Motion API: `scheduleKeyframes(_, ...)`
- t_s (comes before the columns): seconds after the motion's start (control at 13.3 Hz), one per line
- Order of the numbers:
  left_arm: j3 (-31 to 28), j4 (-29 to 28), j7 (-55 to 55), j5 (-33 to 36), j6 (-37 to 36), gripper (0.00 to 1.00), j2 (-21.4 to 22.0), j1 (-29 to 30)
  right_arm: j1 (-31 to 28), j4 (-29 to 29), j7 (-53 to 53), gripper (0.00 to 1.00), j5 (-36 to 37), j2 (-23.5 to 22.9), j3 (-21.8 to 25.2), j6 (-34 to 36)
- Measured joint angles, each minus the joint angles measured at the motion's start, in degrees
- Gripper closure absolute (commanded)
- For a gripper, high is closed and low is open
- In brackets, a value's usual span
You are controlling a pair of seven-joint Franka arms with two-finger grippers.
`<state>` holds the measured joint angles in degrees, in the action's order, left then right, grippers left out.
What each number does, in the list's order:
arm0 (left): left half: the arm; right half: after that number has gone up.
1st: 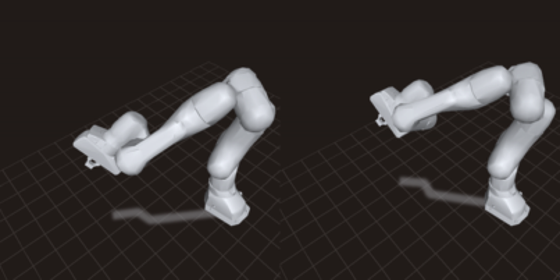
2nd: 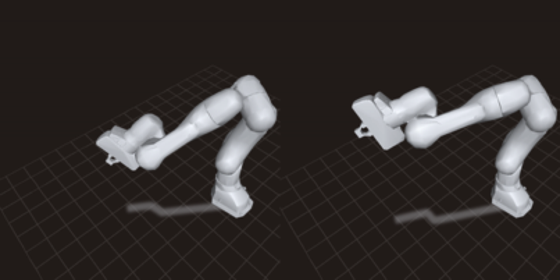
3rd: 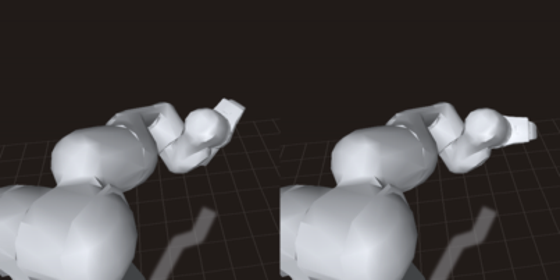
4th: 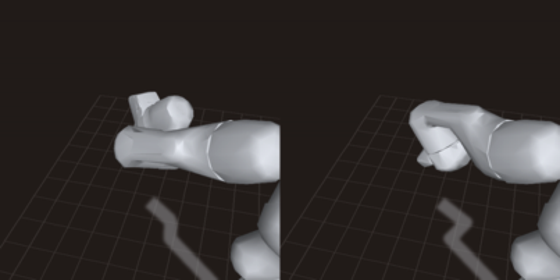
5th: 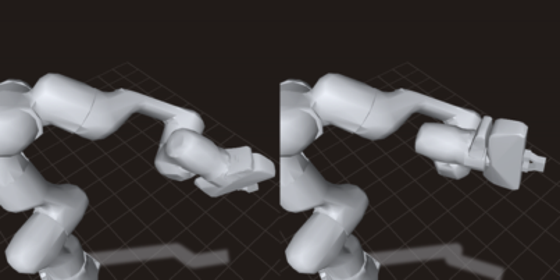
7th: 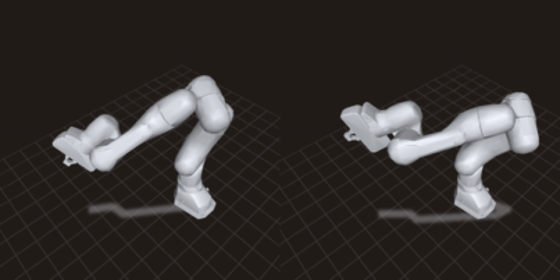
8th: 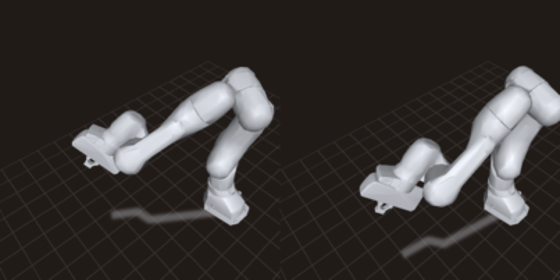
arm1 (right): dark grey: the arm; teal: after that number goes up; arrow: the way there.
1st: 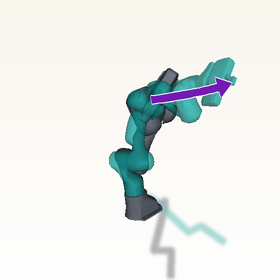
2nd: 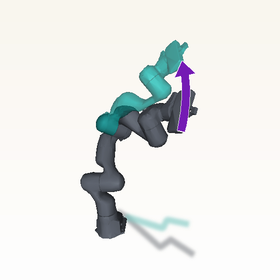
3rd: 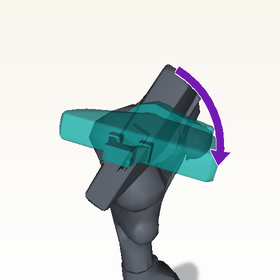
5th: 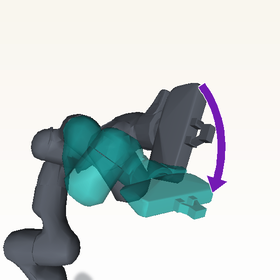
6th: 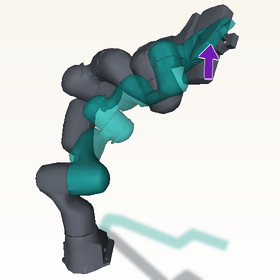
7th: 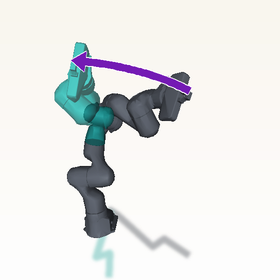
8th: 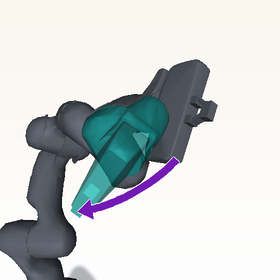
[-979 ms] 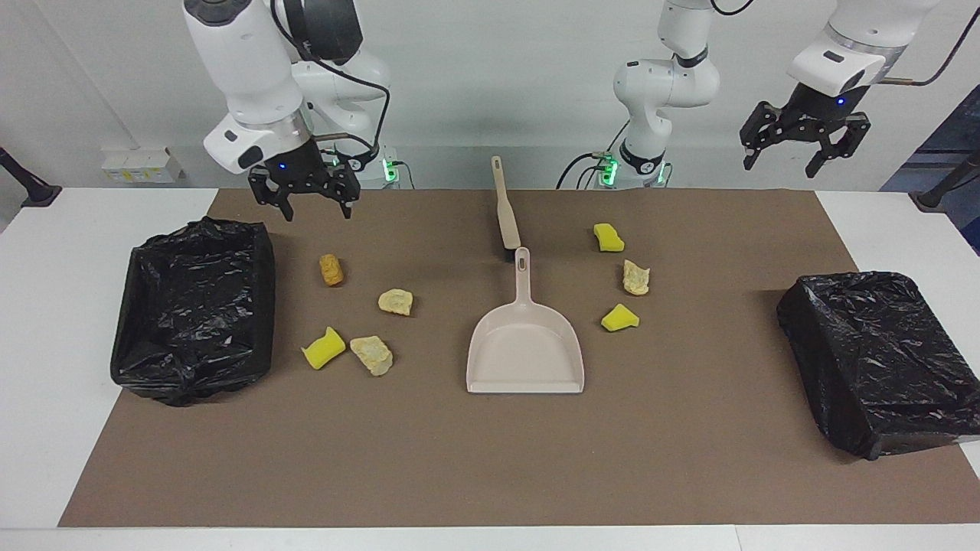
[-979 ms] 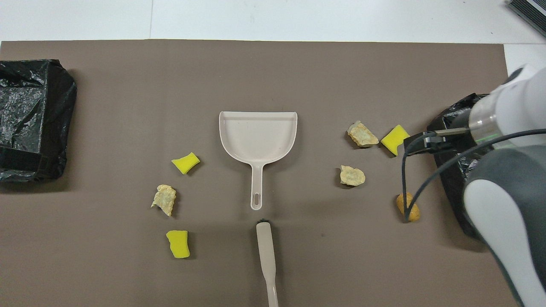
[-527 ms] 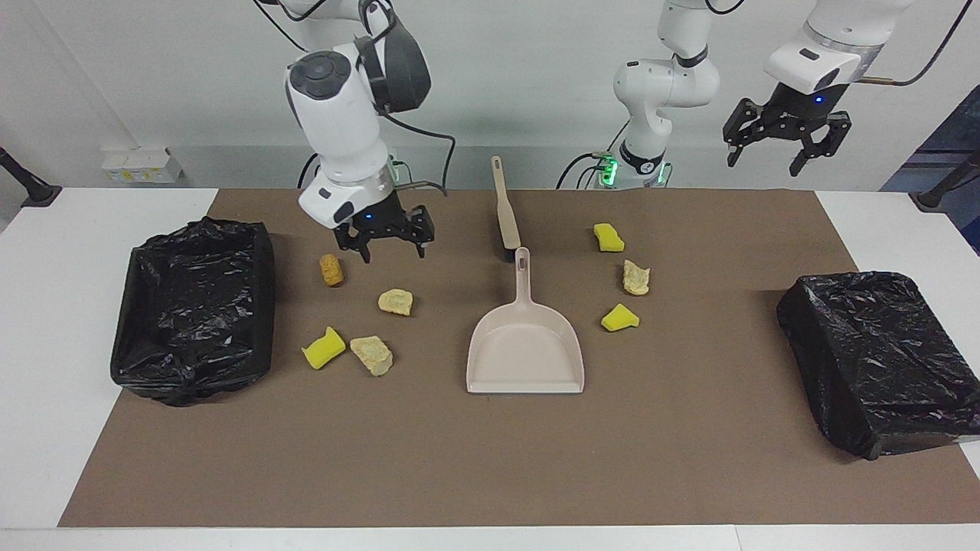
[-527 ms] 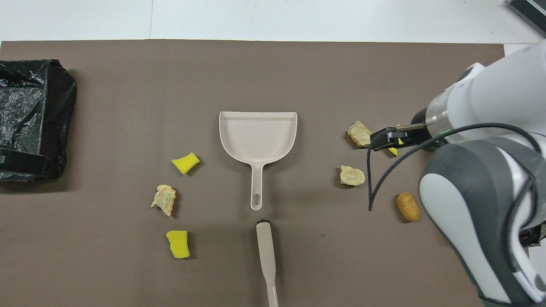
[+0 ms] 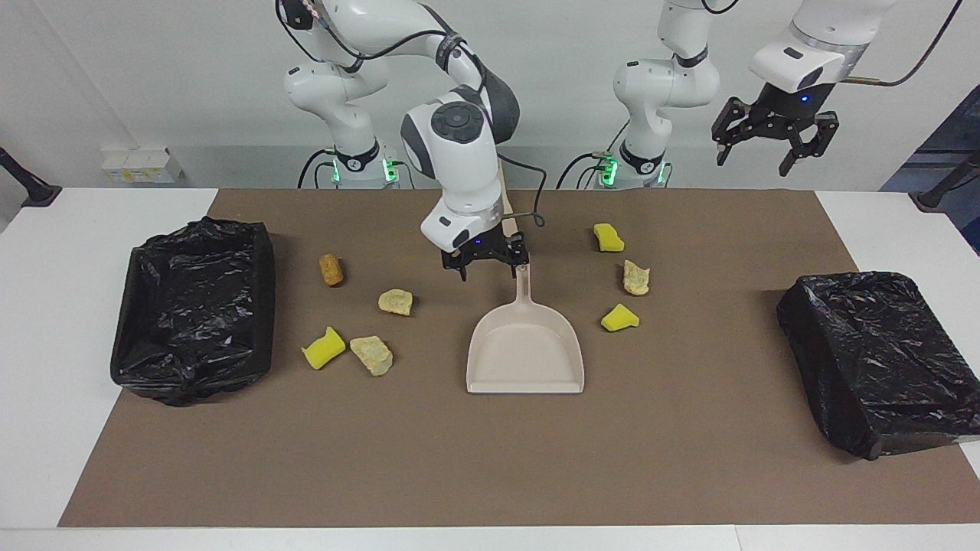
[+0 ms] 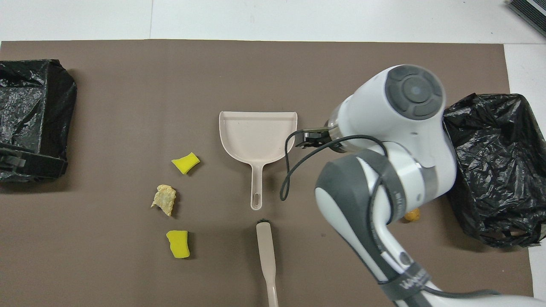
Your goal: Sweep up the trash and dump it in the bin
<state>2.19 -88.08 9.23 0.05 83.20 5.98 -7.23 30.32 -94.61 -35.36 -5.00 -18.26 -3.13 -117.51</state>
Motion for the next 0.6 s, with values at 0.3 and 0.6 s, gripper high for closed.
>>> scheduleKeyframes(0.3,0.3,0.0,0.0,0.0,-0.2,0.00,0.0,0.0,6.2,-0.2,-10.4,0.00,2.8,-4.7,0.1,-1.2)
scheduleKeyframes(0.6,0.3,-0.8,0.0,-0.1,-0.8,0.00,0.7,0.0,7.0,-3.5,-11.9,0.24,4.3,-5.5,0.2,-1.3)
